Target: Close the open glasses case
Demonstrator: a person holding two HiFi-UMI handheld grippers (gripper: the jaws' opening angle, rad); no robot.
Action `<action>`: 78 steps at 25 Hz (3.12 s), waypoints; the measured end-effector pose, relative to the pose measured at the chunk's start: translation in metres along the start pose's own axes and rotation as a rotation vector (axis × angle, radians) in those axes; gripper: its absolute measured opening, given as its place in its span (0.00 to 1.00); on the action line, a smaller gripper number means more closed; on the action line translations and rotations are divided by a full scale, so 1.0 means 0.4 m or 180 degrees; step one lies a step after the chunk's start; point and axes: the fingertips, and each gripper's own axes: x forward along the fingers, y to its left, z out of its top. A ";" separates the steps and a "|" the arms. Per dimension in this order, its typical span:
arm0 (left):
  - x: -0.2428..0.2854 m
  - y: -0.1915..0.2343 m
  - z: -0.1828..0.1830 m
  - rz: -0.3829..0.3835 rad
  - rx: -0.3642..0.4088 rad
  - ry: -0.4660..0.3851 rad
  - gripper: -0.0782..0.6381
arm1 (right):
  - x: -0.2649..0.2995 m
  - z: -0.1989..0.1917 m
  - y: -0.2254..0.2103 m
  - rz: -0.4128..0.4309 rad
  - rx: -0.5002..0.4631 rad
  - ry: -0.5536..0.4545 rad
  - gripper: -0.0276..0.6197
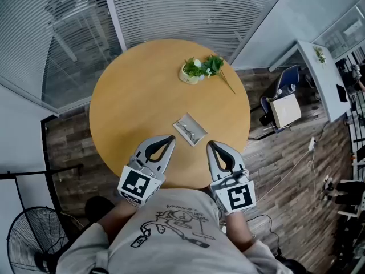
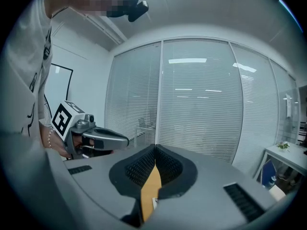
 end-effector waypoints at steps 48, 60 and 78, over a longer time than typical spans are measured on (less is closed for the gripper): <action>0.121 0.020 -0.487 -0.0103 -0.0068 0.0959 0.13 | 0.105 -0.477 -0.036 0.0005 -0.0056 0.0961 0.09; 0.158 0.025 -0.587 -0.0139 -0.0076 0.1175 0.13 | 0.124 -0.571 -0.060 0.0019 -0.0114 0.1184 0.10; 0.235 0.033 -0.645 -0.0194 -0.0123 0.1299 0.13 | 0.162 -0.688 -0.130 -0.0015 -0.0101 0.1427 0.12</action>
